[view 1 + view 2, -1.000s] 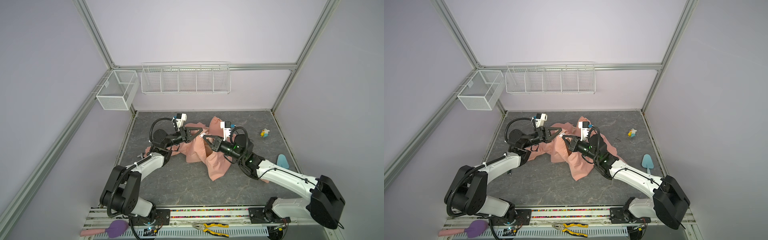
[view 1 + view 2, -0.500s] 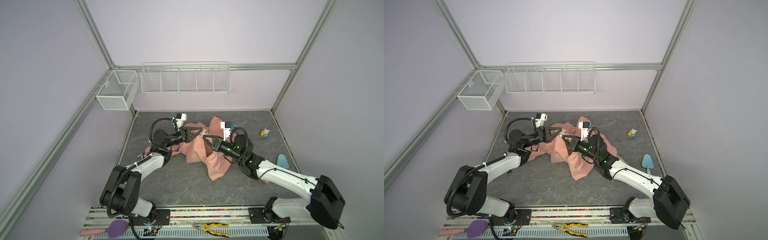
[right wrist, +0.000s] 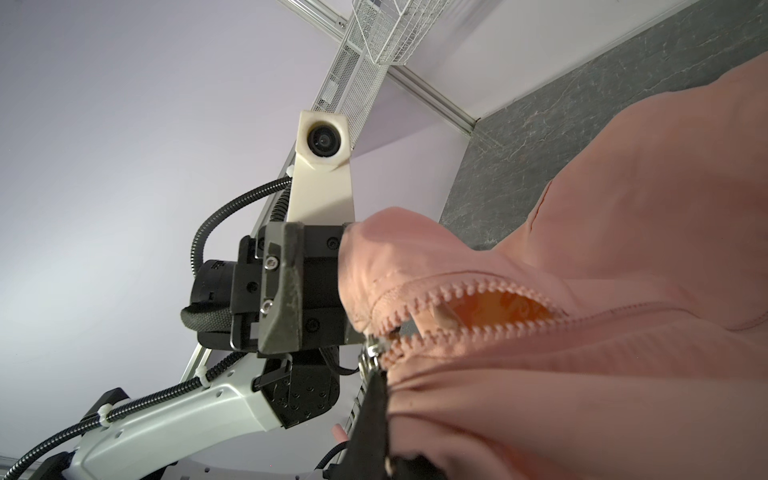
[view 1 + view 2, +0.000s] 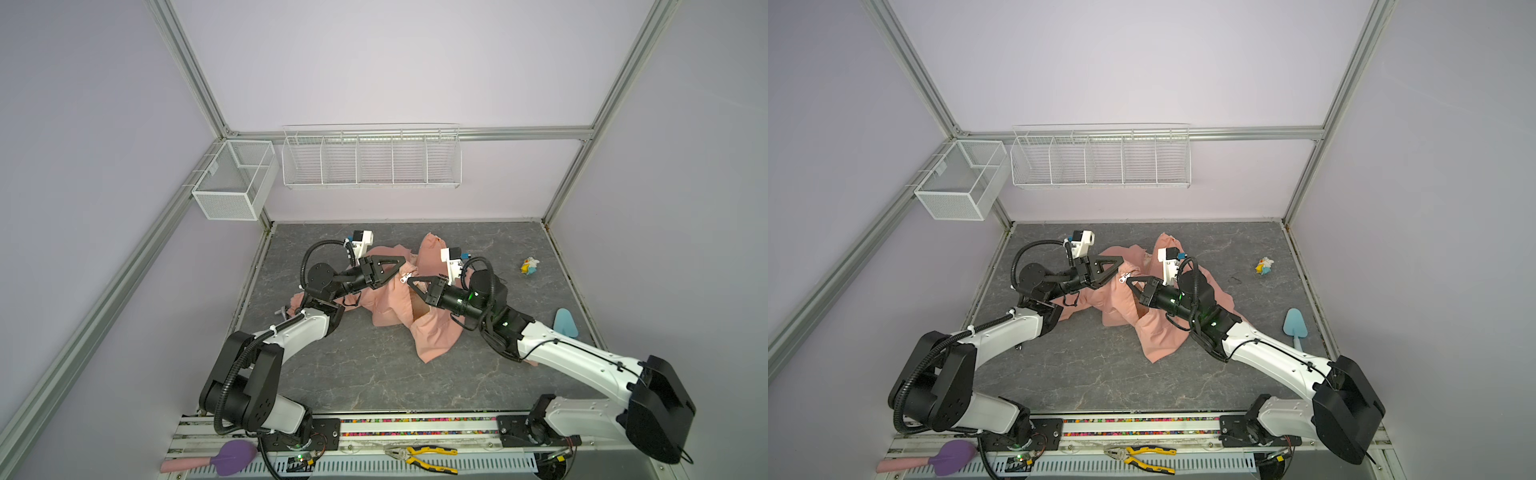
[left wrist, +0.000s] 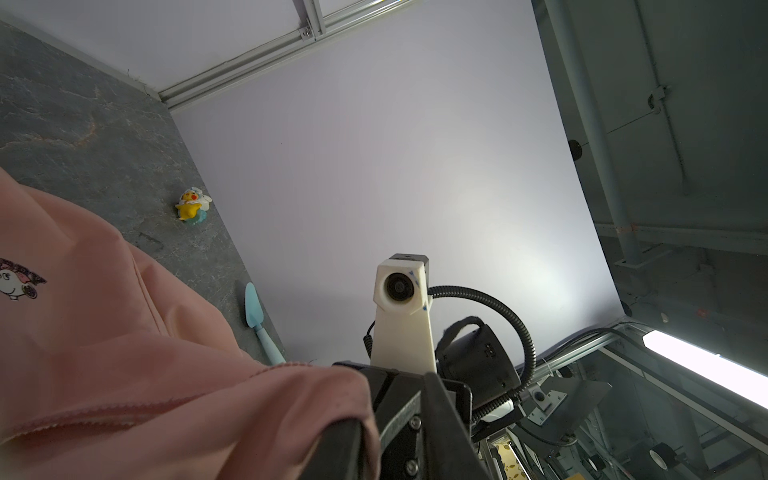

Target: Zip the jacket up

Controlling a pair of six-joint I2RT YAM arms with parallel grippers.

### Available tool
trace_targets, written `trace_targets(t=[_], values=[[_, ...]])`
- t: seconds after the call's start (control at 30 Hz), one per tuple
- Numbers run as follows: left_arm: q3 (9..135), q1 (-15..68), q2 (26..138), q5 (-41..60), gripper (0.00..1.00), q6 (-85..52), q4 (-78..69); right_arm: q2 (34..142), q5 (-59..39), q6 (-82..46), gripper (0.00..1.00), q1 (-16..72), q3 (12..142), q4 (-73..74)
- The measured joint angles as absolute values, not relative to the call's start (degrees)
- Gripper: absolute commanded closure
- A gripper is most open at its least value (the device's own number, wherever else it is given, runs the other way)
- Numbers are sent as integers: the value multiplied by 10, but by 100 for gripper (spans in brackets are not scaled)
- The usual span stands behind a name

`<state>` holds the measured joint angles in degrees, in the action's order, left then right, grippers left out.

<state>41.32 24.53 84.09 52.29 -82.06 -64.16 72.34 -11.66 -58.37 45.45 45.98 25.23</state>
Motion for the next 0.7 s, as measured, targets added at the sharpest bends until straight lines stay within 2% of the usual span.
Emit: trace_targets(t=[0.7], values=[[398,279,806,499,73,-756,-518,720,-128,-581,94,446,465,186]])
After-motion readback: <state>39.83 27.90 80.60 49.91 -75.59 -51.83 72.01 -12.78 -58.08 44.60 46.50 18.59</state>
